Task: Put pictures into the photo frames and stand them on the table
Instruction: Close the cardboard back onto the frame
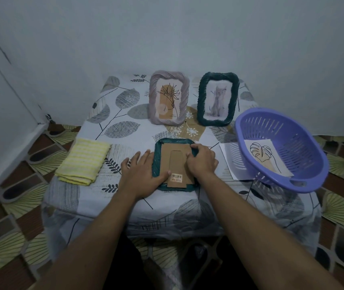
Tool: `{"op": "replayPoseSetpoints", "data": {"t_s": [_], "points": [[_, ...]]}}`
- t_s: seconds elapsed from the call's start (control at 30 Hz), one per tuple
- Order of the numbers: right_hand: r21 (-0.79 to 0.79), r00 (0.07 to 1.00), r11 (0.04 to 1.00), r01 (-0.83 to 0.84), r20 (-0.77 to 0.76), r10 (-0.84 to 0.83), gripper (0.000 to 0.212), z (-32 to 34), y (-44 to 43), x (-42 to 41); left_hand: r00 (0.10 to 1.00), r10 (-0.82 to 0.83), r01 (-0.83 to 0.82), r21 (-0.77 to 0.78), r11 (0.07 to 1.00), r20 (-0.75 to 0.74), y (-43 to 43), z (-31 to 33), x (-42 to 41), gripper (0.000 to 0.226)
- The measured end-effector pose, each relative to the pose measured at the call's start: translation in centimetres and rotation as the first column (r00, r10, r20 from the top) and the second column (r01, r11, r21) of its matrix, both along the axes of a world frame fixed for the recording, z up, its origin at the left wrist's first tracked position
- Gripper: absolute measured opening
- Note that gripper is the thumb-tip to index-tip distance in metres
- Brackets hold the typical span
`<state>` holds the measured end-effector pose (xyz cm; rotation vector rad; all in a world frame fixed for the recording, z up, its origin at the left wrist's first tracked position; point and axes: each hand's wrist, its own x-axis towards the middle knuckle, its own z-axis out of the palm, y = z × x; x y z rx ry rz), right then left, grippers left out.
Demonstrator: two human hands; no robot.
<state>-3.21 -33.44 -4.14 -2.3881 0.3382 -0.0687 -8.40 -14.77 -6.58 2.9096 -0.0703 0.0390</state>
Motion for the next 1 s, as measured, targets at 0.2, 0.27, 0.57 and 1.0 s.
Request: {"op": "replayPoseSetpoints", "data": {"t_s": [0.2, 0.27, 0.57, 1.0], "points": [[0.002, 0.999, 0.999, -0.042, -0.012, 0.042, 0.039, 0.2, -0.1, -0.4, 1.000, -0.001, 0.001, -0.018, 1.000, -0.002, 0.0, -0.1, 0.0, 0.100], [0.069, 0.998, 0.996, -0.058, -0.010, 0.059, 0.044, 0.5, -0.2, -0.8, 1.000, 0.000, 0.000, -0.018, 1.000, -0.002, 0.0, 0.0, 0.0, 0.101], [-0.276, 0.879, 0.839, -0.468, -0.046, 0.475, 0.057, -1.1, -1.3, -3.4, 1.000, 0.004, -0.005, -0.034, 0.999, -0.004, 0.0, -0.1, -0.1, 0.101], [-0.374, 0.863, 0.780, -0.502, -0.161, 0.478, 0.057, -1.1, -1.0, -3.5, 1.000, -0.027, 0.026, -0.113, 0.993, -0.011, 0.4, 1.0, -0.5, 0.085]]}}
